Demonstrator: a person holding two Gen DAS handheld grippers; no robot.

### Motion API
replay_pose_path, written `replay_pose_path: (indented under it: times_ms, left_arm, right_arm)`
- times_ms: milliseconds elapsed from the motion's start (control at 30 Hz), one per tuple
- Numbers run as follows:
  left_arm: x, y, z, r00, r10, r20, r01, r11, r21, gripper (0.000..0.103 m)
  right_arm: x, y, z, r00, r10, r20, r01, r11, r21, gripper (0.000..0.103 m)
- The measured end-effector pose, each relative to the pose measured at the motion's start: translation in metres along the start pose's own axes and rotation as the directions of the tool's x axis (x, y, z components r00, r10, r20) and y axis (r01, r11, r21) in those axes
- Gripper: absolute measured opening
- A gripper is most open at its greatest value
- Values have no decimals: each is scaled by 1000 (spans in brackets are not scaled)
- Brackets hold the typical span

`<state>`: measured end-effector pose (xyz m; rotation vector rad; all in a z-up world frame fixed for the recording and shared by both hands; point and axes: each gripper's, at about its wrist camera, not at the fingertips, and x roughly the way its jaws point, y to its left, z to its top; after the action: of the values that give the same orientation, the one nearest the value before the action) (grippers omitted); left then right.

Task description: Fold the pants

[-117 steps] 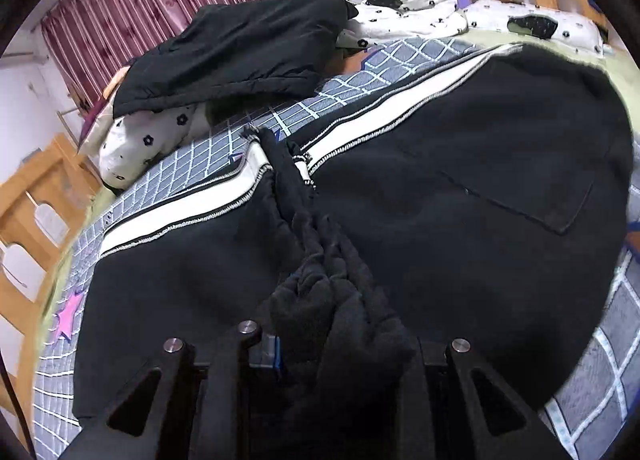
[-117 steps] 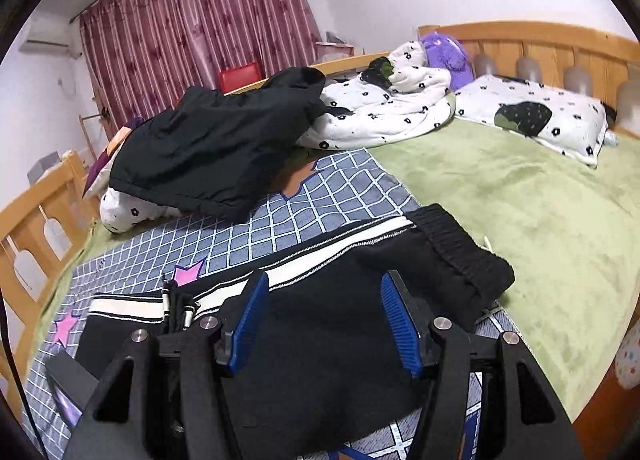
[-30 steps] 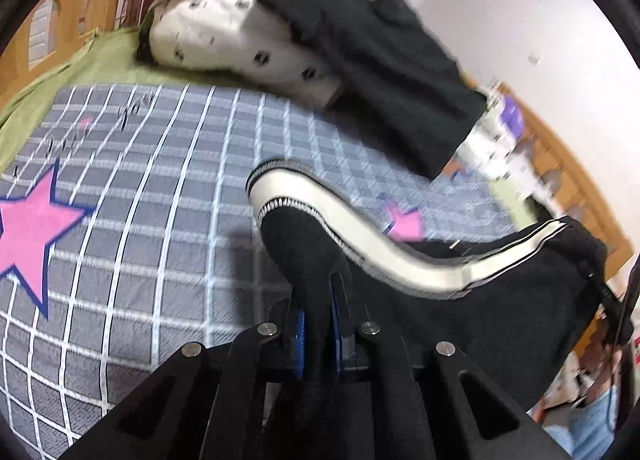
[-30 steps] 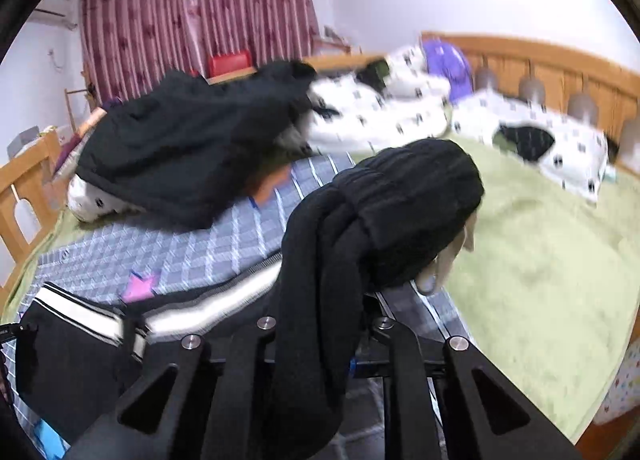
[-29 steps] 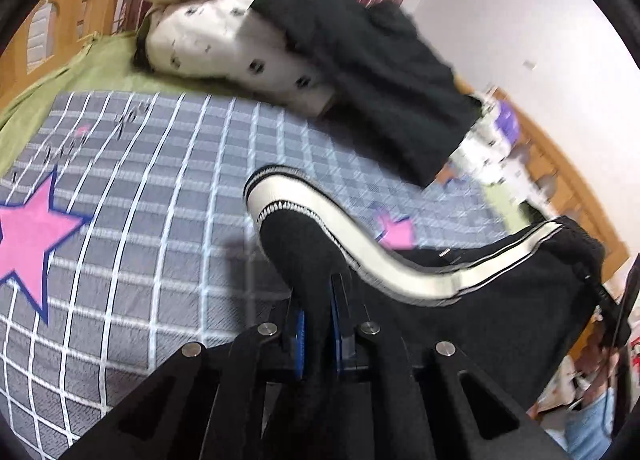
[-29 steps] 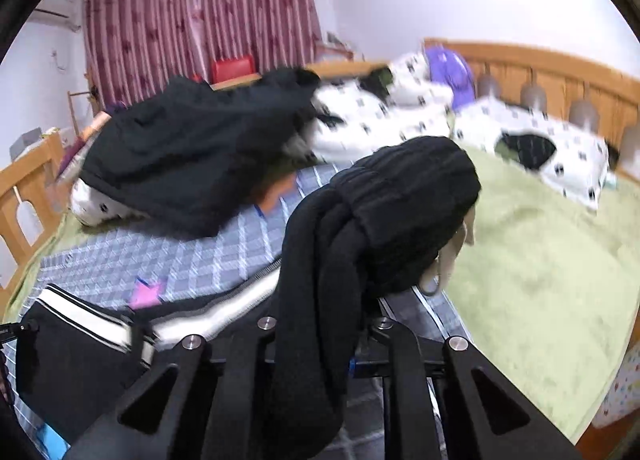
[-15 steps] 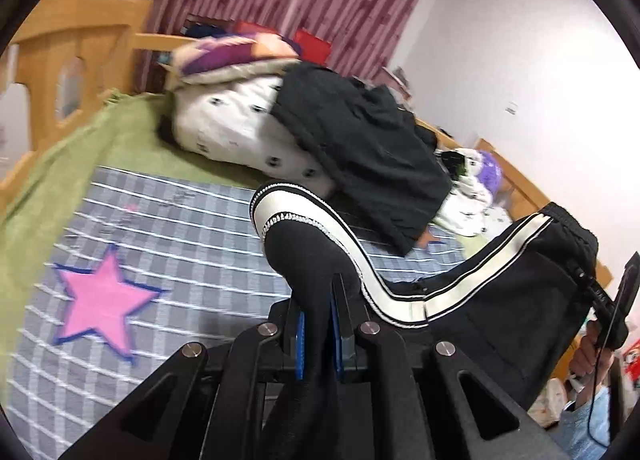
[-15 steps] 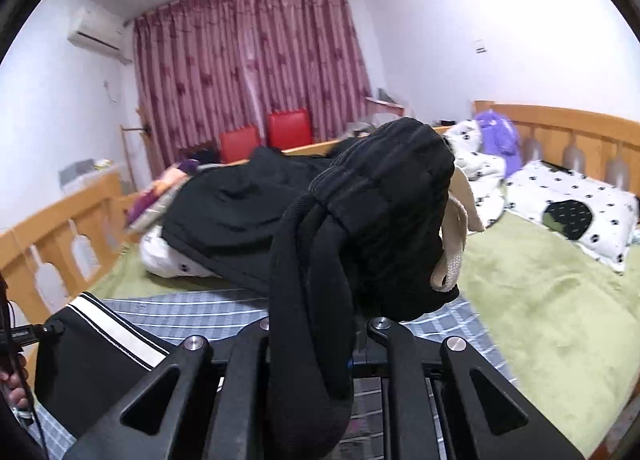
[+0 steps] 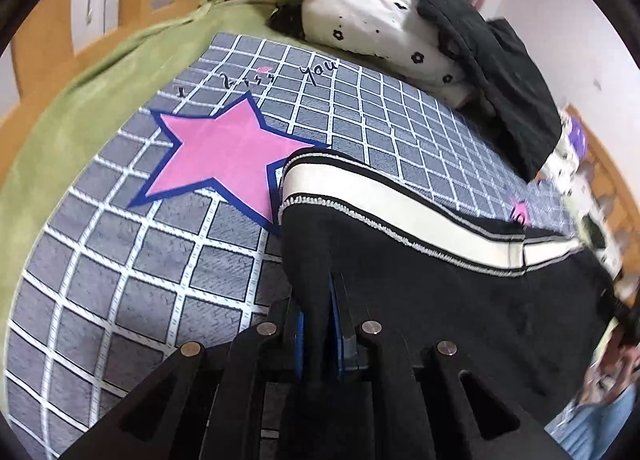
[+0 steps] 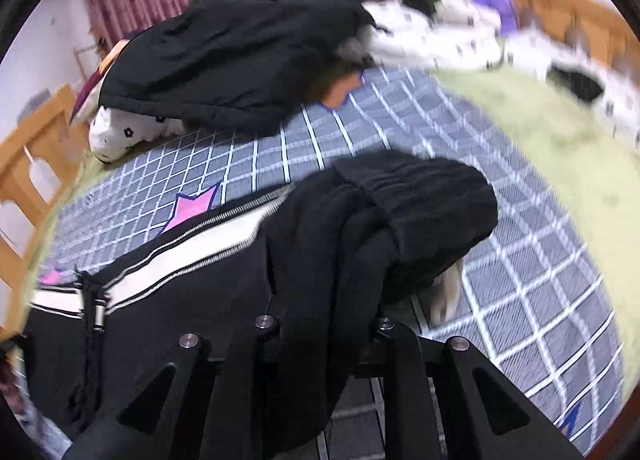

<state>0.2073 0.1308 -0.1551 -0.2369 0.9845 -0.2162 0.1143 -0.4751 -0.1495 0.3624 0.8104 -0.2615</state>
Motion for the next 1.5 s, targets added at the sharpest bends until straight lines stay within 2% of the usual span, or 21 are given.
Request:
replay_pose_path:
  times_ms: [67,133,200,267,333,400,467,600,700,833,900,933,967,1000,1067,1100,1200,1333,1400,1433,1500]
  left_arm:
    - [1,-1,-1,1000,21,1,-21,1000,6,16]
    - [5,-1,-6,997,77,-6,-77,997,18,25]
    - [7,0,-11,995,100,-21,-100,995,16,28]
    - [8,4,-12,989,138,-47,-137,990,19,39]
    - [6,5,-15,978,202,-49,-200,979,30,62]
    - [-3,8,-17,969,245,-19,-245,969,27,62]
    - [-12,12,-14,970,245,-7,-245,970,8,62]
    - [-31,16,-8,985,162,66,-158,986,-54,62]
    - [-29,13,-9,995,81,59,-76,994,-75,62]
    - [-21,-1,-15,995,91,40,-89,995,-45,62]
    - [-21,-8,-17,995,96,40,-96,995,-21,62]
    - [-22,-12,-18,994,96,43,-96,995,-13,62]
    - [-24,-14,-20,995,92,44,-91,996,-9,62]
    - [-27,-16,-22,996,78,43,-78,997,-9,62]
    - [-33,-21,-28,998,39,41,-39,999,-11,62]
    - [-36,-25,-33,999,27,40,-26,1000,-2,62]
    - [-36,-34,-48,999,39,25,-40,999,35,62]
    - [-24,-43,-82,997,70,-24,-69,996,54,62]
    - [-21,-52,-94,994,109,-15,-107,988,113,62]
    - [-23,-62,-101,989,150,12,-150,974,171,62]
    - [-27,-70,-105,987,161,17,-161,965,206,62]
  right_arm:
    - [3,3,-9,999,-33,-37,32,999,-29,17]
    - [9,9,-18,993,-92,-78,86,993,-85,18]
    - [11,11,-24,987,-111,-118,99,989,-107,22]
    - [9,4,-30,983,-103,-155,87,990,-109,29]
    - [6,-4,-33,980,-97,-175,81,992,-96,35]
    - [1,-12,-40,979,-89,-183,76,994,-79,40]
    - [-9,-16,-45,979,-98,-177,84,993,-85,42]
    - [-30,-22,-52,990,-78,-117,70,995,-76,43]
    - [-41,-22,-51,995,-79,-67,74,994,-75,43]
    - [-49,-21,-45,998,-68,9,69,996,-54,43]
    - [-41,-18,-43,996,-85,-1,85,994,-62,42]
    - [-34,-16,-43,993,-114,-16,112,990,-82,36]
    - [-22,-13,-44,984,-173,-51,166,979,-116,29]
    - [-11,-12,-46,975,-206,-85,193,972,-137,29]
    - [9,-10,-55,956,-232,-180,205,966,-159,27]
    - [9,-8,-56,955,-235,-179,206,965,-163,27]
    - [1,1,-54,957,-254,-140,223,952,-208,27]
    - [-20,-1,-48,975,-194,-112,179,975,-128,27]
    - [-30,0,-44,980,-186,-68,178,978,-110,27]
    - [-34,3,-42,980,-190,-52,183,977,-113,27]
    - [-37,9,-40,979,-201,-36,195,973,-125,29]
